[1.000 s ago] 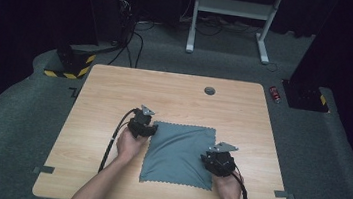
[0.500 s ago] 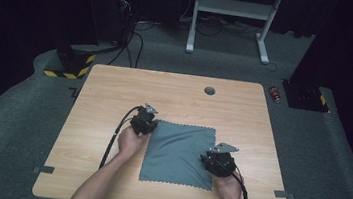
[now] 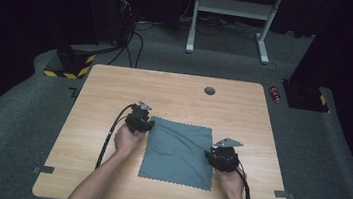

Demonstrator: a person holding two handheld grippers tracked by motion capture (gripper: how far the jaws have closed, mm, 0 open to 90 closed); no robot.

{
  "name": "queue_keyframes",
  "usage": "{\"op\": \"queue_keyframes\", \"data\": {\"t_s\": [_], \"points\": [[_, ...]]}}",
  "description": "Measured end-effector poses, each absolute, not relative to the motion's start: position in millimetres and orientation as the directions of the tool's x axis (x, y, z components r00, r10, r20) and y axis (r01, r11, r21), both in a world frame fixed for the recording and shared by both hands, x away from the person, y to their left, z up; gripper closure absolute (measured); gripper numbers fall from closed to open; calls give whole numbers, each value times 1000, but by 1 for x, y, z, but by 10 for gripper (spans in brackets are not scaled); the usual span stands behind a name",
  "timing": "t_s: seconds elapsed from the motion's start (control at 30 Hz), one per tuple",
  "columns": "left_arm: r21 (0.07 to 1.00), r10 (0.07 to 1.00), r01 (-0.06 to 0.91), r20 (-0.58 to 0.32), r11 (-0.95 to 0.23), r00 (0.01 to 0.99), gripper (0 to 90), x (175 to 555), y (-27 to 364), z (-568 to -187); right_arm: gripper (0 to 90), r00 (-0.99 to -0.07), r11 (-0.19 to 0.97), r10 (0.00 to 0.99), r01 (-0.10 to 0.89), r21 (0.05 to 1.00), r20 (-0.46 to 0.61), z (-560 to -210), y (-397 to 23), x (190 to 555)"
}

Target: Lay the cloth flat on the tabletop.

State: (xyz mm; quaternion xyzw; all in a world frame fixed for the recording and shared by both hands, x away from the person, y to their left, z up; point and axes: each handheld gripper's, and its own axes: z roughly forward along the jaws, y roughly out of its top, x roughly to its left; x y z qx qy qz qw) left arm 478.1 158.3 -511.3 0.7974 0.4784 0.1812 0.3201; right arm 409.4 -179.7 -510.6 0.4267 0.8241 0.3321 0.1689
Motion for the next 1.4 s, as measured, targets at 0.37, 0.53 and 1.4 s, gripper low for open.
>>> {"op": "queue_keyframes", "data": {"t_s": [0.37, 0.53, 1.4], "points": [[716, 819, 586, -36, -379, 573, 496, 415, 155, -508, 716, -533, 397, 846, 603, 692, -22, -499, -163, 465], [728, 802, 561, -26, -394, 597, 480, 392, 152, -510, 719, -536, 419, 844, 624, 660, -29, -506, -155, 479], [720, 784, 539, 11, -437, 621, 507, 342, 157, -520, 632, -547, 418, 837, 614, 669, -20, -513, -160, 474]]}}
